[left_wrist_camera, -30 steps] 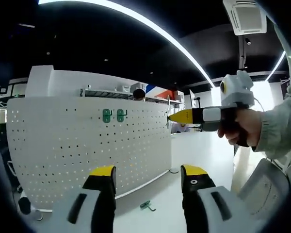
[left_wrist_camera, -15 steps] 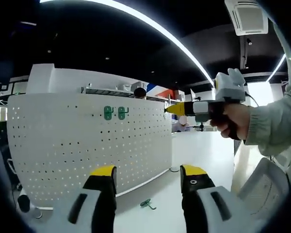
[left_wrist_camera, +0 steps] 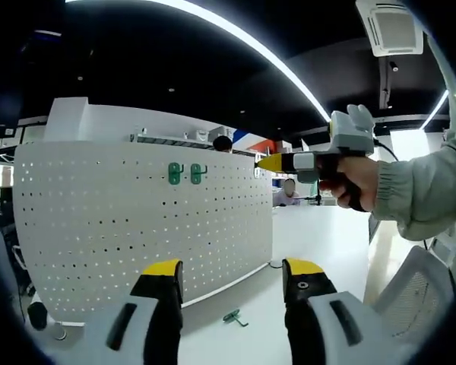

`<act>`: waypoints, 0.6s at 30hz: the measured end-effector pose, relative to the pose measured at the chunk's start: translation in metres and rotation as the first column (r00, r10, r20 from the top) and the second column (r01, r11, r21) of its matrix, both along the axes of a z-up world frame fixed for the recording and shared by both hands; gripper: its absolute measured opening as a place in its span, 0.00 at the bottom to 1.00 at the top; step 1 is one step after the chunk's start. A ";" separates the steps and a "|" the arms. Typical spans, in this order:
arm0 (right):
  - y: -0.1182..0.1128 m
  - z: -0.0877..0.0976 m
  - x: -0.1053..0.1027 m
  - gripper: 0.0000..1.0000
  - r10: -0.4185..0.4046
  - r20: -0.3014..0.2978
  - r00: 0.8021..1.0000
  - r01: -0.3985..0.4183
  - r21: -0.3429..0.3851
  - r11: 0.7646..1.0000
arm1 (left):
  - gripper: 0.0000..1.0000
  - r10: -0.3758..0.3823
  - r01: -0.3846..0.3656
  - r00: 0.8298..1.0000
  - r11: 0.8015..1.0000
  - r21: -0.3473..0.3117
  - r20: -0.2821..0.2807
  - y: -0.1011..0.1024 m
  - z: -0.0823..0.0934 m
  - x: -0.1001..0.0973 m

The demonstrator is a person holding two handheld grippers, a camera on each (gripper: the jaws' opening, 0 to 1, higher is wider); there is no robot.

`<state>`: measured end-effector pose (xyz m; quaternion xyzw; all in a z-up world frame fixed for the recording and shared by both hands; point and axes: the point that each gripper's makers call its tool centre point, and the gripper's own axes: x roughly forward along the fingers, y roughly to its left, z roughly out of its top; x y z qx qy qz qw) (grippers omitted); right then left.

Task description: Insert the hook assembly into the mounting plate slot until the hook locks in place.

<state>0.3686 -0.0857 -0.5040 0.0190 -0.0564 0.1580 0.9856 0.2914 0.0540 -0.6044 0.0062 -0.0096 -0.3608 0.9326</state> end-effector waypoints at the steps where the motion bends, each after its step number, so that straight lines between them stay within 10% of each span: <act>1: 0.000 0.000 0.001 0.01 -0.002 0.000 1.000 0.002 0.001 1.000 | 0.55 0.000 0.000 1.000 1.000 -0.001 0.000 0.000 0.000 0.000; 18: -0.013 -0.002 0.029 0.01 -0.058 -0.022 0.998 0.059 0.010 0.998 | 0.55 0.014 -0.014 1.000 1.000 0.002 -0.002 0.005 -0.006 0.004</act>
